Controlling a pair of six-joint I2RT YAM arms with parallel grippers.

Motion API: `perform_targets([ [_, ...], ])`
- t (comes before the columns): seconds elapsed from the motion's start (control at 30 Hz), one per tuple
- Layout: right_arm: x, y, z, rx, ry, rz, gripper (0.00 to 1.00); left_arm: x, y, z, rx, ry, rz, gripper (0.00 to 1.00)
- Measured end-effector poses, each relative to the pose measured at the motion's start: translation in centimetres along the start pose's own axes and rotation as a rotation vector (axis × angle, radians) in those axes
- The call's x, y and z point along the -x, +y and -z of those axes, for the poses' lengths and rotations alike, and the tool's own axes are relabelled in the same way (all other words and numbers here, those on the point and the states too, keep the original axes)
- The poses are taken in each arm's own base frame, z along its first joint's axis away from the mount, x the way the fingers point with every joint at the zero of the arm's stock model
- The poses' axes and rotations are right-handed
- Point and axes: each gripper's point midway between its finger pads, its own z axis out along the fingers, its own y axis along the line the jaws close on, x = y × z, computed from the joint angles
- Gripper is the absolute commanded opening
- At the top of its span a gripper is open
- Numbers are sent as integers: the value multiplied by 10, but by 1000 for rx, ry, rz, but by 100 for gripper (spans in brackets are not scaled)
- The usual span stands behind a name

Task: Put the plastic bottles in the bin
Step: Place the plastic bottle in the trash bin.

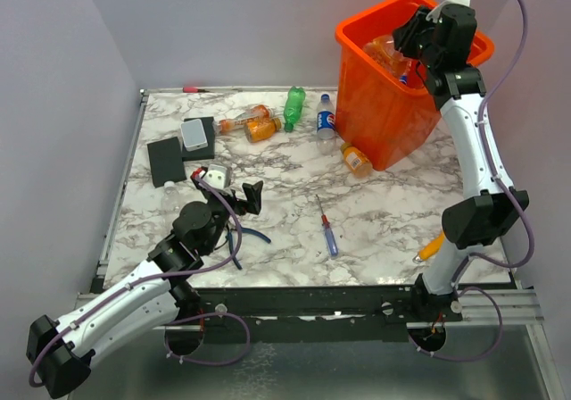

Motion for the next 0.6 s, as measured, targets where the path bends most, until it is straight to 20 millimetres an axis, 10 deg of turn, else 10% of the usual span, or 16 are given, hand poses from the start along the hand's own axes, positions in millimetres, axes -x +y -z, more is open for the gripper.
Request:
perform_targets([
  [0.17,5,7,-9,23,7,15,0,-4,-2,-2,-5,13,-3,99],
  [0.37,-55,-9,-38,-23,166,55,4,-8,-2,-3,-3,27,-10,99],
  [0.6,-69,0,-36,-18,202,104,59,-17,-3,-6,-4,57,-24,99],
])
